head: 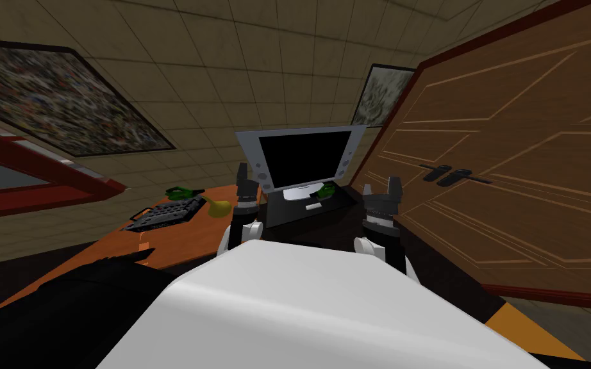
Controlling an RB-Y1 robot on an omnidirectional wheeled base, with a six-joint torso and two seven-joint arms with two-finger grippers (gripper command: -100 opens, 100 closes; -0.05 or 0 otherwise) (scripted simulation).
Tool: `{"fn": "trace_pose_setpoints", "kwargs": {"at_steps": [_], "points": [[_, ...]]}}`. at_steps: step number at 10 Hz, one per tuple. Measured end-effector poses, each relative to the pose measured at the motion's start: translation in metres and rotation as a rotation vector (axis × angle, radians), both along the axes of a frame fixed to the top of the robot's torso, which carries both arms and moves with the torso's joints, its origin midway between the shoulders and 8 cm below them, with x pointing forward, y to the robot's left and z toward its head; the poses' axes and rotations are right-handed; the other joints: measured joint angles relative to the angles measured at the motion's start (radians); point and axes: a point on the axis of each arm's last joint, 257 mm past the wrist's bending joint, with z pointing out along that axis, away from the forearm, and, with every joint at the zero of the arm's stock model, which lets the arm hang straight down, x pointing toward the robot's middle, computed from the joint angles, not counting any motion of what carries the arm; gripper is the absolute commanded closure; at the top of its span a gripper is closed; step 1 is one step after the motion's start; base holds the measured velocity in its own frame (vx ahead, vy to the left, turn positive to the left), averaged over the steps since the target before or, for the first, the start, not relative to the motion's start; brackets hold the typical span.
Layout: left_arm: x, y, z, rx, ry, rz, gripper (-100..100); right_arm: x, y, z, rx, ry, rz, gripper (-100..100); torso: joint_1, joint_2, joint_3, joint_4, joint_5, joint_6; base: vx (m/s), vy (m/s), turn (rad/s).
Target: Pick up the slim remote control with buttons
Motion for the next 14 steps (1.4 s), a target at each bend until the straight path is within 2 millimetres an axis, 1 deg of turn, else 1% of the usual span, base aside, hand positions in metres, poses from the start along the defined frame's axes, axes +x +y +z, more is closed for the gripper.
{"fn": "trace_pose_setpoints", "kwargs": {"at_steps": [3, 4, 5, 6, 7, 8, 10, 11, 12, 13, 14], "points": [[0.000, 0.000, 0.000, 0.000, 0.000, 0.000, 0, 0.002, -0.005, -0.027, -0.098, 0.094, -0.006, -100, -0.006, 0.000, 0.000, 0.000, -0.001, 0.000, 0.007, -0.073, 0.143], [0.000, 0.000, 0.000, 0.000, 0.000, 0.000, 0, 0.004, -0.008, -0.040, -0.134, 0.134, -0.011, -100, -0.006, -0.001, 0.000, 0.000, -0.001, 0.000, 0.008, -0.083, 0.206], [0.000, 0.000, 0.000, 0.000, 0.000, 0.000, 0, 0.002, -0.014, -0.059, -0.174, 0.182, -0.018, -100, -0.006, 0.000, 0.000, 0.000, -0.001, 0.000, 0.018, -0.089, 0.219], [0.000, 0.000, 0.000, 0.000, 0.000, 0.000, 0, 0.006, -0.018, -0.073, -0.218, 0.226, -0.023, -100, -0.007, -0.001, -0.001, 0.000, -0.002, 0.000, 0.001, -0.098, 0.252], [0.000, 0.000, 0.000, 0.000, 0.000, 0.000, 0, 0.008, -0.026, -0.090, -0.265, 0.280, -0.032, -100, -0.007, -0.001, 0.000, 0.000, -0.002, 0.000, 0.001, -0.101, 0.323], [0.000, 0.000, 0.000, 0.000, 0.000, 0.000, 0, 0.007, -0.035, -0.109, -0.314, 0.335, -0.040, -100, -0.008, -0.001, 0.000, 0.000, -0.002, 0.000, 0.011, -0.072, 0.087], [0.000, 0.000, 0.000, 0.000, 0.000, 0.000, 0, 0.002, -0.044, -0.135, -0.376, 0.410, -0.047, -100, -0.005, -0.001, -0.001, 0.000, -0.001, 0.000, 0.006, -0.050, 0.142], [0.000, 0.000, 0.000, 0.000, 0.000, 0.000, 0, 0.001, -0.048, -0.144, -0.395, 0.435, -0.050, -100, -0.003, -0.001, -0.001, 0.000, -0.001, 0.000, 0.001, -0.044, 0.207], [0.000, 0.000, 0.000, 0.000, 0.000, 0.000, 0, -0.001, -0.052, -0.159, -0.431, 0.472, -0.052, -100, -0.003, -0.001, -0.001, 0.000, -0.001, 0.000, -0.001, -0.041, 0.160], [0.000, 0.000, 0.000, 0.000, 0.000, 0.000, 0, -0.002, -0.058, -0.168, -0.452, 0.497, -0.055, -100, -0.003, -0.001, -0.001, 0.000, -0.001, 0.000, 0.004, -0.046, 0.260], [0.000, 0.000, 0.000, 0.000, 0.000, 0.000, 0, -0.006, -0.065, -0.181, -0.489, 0.538, -0.058, -100, -0.004, -0.001, -0.001, 0.000, -0.001, 0.000, -0.003, -0.047, 0.129]]}}
